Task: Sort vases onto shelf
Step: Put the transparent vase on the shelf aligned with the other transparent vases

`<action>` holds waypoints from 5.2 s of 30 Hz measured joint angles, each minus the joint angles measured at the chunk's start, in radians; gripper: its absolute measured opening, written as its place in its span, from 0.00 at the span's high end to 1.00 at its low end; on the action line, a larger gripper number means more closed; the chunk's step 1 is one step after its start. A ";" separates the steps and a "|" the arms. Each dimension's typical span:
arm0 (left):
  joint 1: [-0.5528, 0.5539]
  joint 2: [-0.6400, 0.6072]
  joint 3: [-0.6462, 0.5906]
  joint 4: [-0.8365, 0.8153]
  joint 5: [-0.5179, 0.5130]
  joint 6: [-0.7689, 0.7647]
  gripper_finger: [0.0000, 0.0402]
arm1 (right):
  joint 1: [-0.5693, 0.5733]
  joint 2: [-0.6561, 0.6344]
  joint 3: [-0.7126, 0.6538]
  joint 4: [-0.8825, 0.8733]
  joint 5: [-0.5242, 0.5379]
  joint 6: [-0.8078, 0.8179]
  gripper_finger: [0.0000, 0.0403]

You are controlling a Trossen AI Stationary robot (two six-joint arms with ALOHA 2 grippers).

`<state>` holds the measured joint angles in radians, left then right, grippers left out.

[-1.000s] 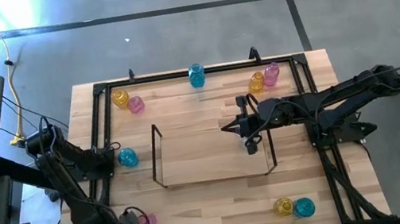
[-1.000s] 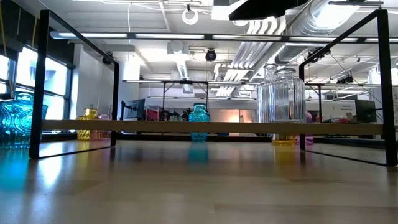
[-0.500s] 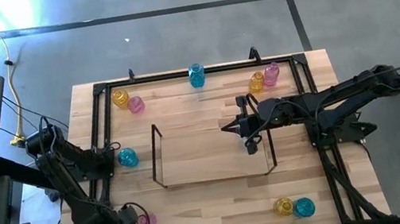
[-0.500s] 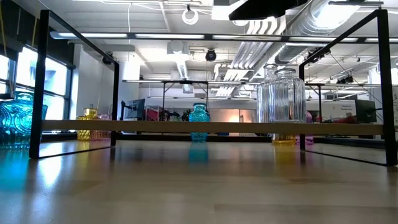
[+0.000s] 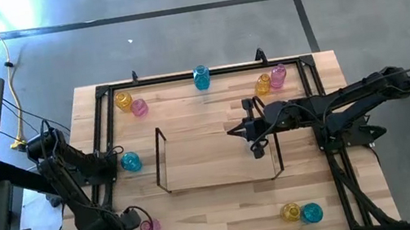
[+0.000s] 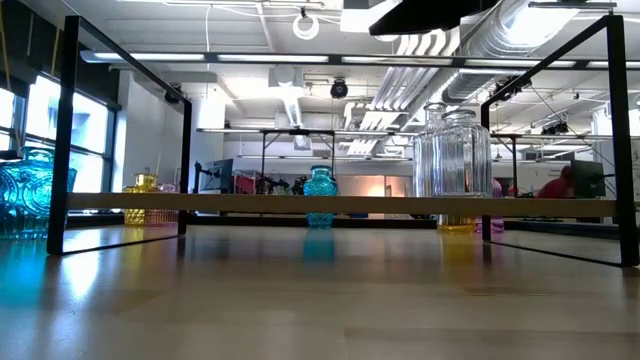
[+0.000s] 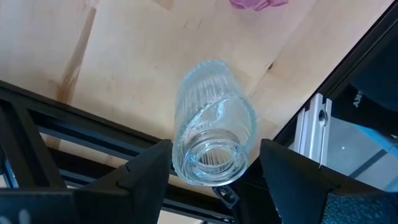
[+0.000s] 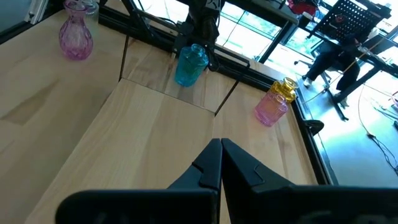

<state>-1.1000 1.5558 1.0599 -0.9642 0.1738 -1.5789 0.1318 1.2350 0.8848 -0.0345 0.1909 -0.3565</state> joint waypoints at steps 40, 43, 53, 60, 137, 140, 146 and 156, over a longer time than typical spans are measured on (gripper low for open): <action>0.007 -0.045 0.077 -0.163 0.076 0.074 0.51 | 0.049 0.000 0.000 -0.006 0.001 0.019 1.00; 0.007 -0.098 0.101 -0.219 0.038 0.045 0.51 | 0.049 0.000 0.000 -0.006 0.001 0.019 1.00; 0.079 -0.209 0.275 -0.533 -0.113 0.101 0.51 | 0.049 0.000 0.000 -0.007 0.001 0.030 1.00; 0.235 -0.209 0.416 -0.606 -0.199 0.325 0.51 | 0.049 0.000 0.000 -0.041 0.001 0.036 1.00; 0.981 0.626 0.997 -0.429 -0.163 1.541 0.51 | 0.256 -0.294 0.000 -0.411 0.225 0.271 1.00; 0.990 0.626 0.998 -0.417 -0.161 1.539 0.51 | 0.256 -0.294 0.000 -0.411 0.225 0.271 1.00; 0.998 0.626 0.998 -0.417 -0.160 1.548 0.51 | 0.256 -0.294 0.000 -0.411 0.225 0.271 1.00; 0.997 0.632 0.998 -0.391 -0.158 1.564 0.51 | 0.256 -0.294 0.000 -0.412 0.226 0.271 1.00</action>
<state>-0.1028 2.1883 2.0575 -1.3549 0.0158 -0.0147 0.3882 0.9409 0.8852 -0.4463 0.4164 -0.0860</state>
